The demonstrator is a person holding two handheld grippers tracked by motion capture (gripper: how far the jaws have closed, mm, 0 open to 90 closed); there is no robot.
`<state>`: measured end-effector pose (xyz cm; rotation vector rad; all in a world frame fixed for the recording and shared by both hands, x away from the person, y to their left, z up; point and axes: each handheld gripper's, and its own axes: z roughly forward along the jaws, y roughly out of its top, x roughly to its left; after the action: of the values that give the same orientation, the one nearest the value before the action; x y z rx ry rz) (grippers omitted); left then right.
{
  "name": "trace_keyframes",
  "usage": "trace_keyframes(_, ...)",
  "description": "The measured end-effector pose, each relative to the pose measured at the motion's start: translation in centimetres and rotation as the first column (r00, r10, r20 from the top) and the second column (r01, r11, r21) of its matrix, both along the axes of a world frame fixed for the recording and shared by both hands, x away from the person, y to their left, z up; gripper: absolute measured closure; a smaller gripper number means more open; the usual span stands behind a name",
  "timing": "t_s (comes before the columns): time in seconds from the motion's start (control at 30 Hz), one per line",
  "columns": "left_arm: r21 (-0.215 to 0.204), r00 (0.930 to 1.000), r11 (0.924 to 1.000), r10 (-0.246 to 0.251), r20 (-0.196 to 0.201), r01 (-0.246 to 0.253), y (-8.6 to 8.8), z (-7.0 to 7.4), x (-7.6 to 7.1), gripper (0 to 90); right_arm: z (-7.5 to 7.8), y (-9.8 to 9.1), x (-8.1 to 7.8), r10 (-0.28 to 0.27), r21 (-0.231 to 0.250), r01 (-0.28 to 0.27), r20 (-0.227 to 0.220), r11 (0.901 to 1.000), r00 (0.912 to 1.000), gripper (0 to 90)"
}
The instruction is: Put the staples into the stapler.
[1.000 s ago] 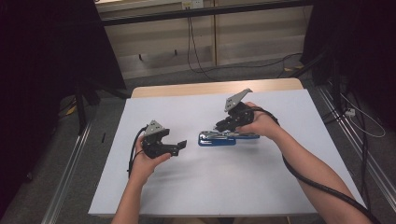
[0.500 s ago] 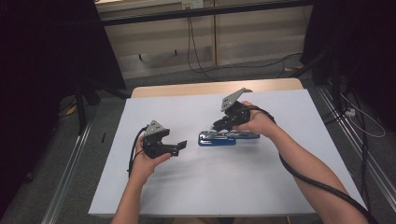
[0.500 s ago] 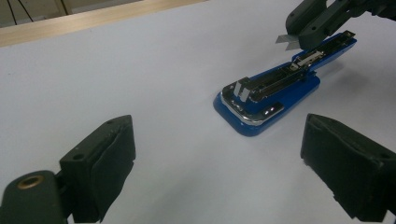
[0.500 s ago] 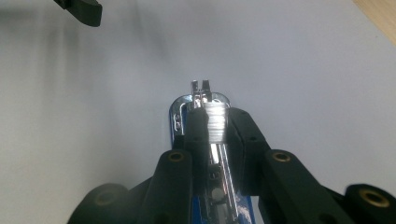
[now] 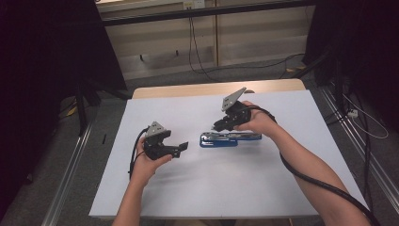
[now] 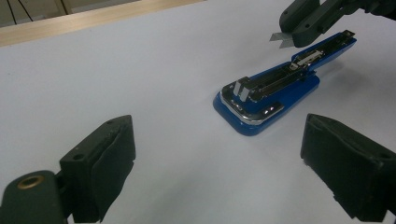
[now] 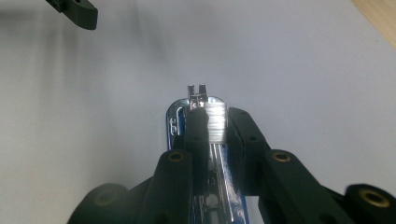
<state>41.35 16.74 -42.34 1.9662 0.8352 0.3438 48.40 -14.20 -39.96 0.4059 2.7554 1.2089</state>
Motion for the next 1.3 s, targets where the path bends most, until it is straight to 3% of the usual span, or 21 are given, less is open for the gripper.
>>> trace_keyframes(1.3,-0.003,1.0,1.0,0.005,-0.002,-0.005,0.2,0.0,0.0,10.3,-1.7,2.0,0.6,0.062,-0.017,-0.062,-0.019,0.9979,0.9979,79.3)
